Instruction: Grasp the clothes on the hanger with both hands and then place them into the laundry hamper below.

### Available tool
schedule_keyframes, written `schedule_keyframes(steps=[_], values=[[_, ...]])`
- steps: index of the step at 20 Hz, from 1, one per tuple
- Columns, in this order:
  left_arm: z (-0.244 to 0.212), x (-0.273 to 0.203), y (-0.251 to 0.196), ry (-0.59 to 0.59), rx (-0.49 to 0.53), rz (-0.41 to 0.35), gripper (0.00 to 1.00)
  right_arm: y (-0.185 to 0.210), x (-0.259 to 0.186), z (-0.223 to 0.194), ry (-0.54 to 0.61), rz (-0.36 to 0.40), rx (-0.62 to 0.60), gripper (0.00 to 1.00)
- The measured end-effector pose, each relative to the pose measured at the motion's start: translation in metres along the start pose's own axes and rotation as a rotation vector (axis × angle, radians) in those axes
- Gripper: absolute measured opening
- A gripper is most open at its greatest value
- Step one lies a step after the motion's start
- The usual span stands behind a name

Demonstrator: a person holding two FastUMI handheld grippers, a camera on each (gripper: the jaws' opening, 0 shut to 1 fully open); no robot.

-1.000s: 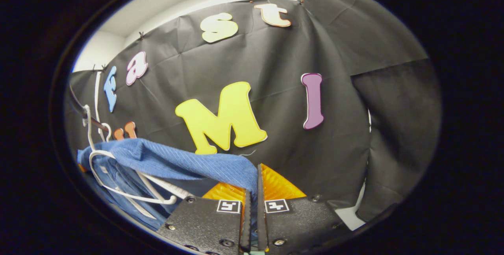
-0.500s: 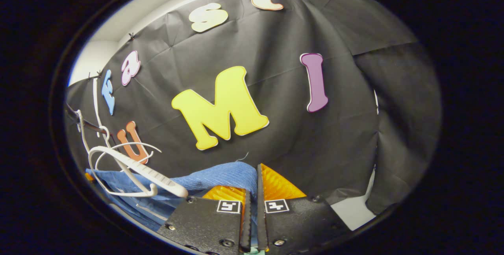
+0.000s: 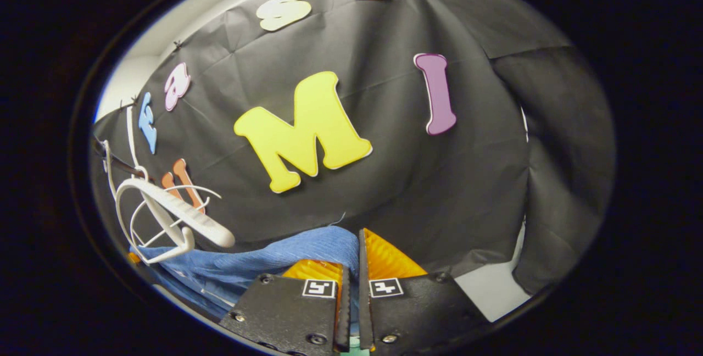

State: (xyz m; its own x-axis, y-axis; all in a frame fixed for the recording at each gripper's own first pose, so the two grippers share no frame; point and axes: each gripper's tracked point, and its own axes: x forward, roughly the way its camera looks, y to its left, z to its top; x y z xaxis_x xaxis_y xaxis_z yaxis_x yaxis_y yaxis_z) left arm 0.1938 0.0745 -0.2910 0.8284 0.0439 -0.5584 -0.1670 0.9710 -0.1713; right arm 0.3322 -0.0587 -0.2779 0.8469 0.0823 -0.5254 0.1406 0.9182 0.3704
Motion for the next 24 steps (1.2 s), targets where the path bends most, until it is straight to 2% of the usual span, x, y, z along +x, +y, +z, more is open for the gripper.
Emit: schedule_keyframes(steps=[16,24], values=[[-0.092,-0.029,0.018,0.139,-0.044,-0.002,0.02,-0.041,-0.019,-0.102,0.162,-0.127,0.050,0.10],[-0.121,-0.056,0.029,0.178,0.000,0.015,0.02,-0.038,-0.042,-0.165,0.273,-0.151,0.065,0.10]])
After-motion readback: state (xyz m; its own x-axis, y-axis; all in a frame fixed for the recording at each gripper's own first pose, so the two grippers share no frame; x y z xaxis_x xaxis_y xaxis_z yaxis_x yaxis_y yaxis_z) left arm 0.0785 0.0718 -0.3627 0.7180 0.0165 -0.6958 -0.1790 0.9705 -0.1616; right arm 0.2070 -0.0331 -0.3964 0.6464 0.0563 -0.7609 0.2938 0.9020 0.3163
